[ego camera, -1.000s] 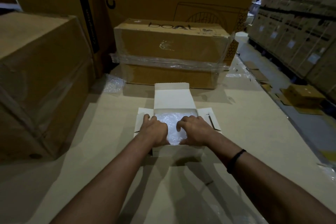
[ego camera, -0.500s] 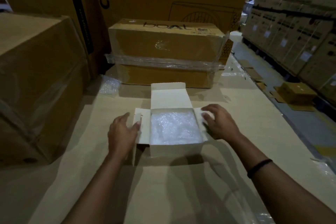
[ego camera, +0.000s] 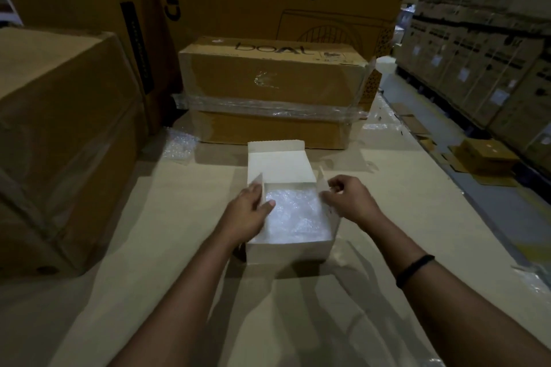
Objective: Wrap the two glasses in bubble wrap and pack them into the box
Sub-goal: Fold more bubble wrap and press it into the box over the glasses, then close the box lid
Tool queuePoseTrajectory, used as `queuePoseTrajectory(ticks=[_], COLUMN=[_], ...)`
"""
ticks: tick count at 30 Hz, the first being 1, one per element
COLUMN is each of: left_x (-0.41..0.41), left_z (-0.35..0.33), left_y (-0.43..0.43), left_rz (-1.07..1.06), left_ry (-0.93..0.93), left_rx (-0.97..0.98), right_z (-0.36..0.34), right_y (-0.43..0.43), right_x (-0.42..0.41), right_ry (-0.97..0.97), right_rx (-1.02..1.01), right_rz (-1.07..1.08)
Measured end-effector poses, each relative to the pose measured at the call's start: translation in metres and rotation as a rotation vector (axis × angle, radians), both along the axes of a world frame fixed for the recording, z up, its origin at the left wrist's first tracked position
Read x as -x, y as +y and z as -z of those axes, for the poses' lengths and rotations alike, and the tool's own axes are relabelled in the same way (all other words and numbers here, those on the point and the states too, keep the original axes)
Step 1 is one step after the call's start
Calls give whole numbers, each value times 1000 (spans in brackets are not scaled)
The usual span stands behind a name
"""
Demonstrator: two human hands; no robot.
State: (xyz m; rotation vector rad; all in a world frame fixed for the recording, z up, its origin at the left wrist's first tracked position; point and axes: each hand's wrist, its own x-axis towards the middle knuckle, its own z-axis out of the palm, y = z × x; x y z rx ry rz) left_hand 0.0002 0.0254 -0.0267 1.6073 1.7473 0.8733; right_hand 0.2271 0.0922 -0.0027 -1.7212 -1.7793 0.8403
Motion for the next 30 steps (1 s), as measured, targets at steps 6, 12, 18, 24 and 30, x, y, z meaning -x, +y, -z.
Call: queuePoseTrajectory(ticks=[6, 12, 18, 24, 30], left_x=[-13, -19, -8, 4, 5], left_z=[30, 30, 22, 39, 40], left_y=[9, 9, 2, -19, -13], left_rz=[151, 154, 141, 170, 166], left_ry=[553, 737, 648, 565, 548], left_rx=[135, 173, 100, 75, 97], right_z=[27, 54, 34, 42, 30], right_y=[-16, -18, -26, -45, -35], right_x=[24, 30, 21, 9, 11], right_ry=[-283, -628, -708, -676, -618], right_rx=[-62, -141, -137, -110, -211], right_rz=[-426, -478, -569, -621, -603])
